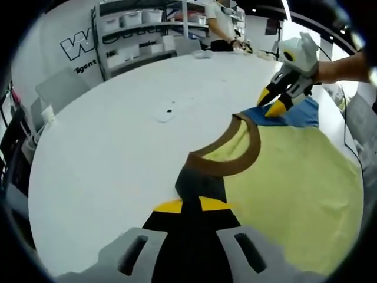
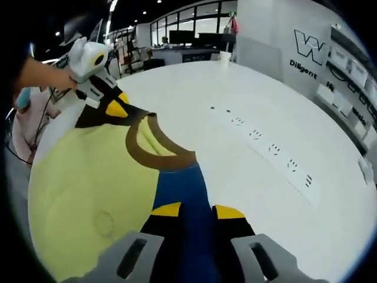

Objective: Fold the garment on the visible template until the final outline fits inside the template.

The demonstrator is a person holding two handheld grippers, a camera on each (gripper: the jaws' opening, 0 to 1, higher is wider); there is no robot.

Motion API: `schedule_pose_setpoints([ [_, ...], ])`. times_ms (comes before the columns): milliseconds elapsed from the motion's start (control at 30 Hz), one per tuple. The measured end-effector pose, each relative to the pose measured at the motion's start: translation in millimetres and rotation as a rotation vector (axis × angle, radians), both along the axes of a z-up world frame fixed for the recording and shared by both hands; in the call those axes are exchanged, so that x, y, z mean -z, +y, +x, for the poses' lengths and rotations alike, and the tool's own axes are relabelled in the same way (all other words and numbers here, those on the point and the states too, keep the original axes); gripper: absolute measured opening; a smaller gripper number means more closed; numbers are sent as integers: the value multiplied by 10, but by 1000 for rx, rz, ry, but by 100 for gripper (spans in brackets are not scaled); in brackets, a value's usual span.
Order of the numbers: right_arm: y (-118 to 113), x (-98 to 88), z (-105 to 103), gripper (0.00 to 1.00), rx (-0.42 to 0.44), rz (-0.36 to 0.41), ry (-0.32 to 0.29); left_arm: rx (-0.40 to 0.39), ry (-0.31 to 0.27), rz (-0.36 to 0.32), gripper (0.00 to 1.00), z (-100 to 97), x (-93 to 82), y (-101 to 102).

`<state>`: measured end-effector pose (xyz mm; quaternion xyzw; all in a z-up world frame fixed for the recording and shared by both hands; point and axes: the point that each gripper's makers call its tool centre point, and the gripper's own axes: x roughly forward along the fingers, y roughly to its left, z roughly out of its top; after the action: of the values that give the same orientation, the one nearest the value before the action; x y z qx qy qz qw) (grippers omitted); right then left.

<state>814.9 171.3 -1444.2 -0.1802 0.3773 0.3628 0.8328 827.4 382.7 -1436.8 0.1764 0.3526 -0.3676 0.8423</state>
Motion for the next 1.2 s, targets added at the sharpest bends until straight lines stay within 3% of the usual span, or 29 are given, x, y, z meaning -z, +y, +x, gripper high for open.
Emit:
schedule_pose_setpoints([
  [133,-26,10,19,0,-18,-25,-2,-3,21,1,4,-11,4,-6],
  [333,-86,15,27,0,-18,-36,4,13,44,4,4,-8,4,-55],
  [500,-150,7,46,0,-29,-92,-14,35,53,22,4,15,19,-102],
  [567,-207,5,95,0,-45,-137,-42,50,38,26,4,57,19,-111],
  [767,-280,-8,204,0,-30,-152,-59,101,-25,38,4,163,-3,-166],
  [867,-308,-33,255,0,-31,-172,-88,151,-84,63,4,220,-27,-191],
  [1200,-326,-139,441,0,0,-186,-165,167,-182,111,4,417,-94,-209],
])
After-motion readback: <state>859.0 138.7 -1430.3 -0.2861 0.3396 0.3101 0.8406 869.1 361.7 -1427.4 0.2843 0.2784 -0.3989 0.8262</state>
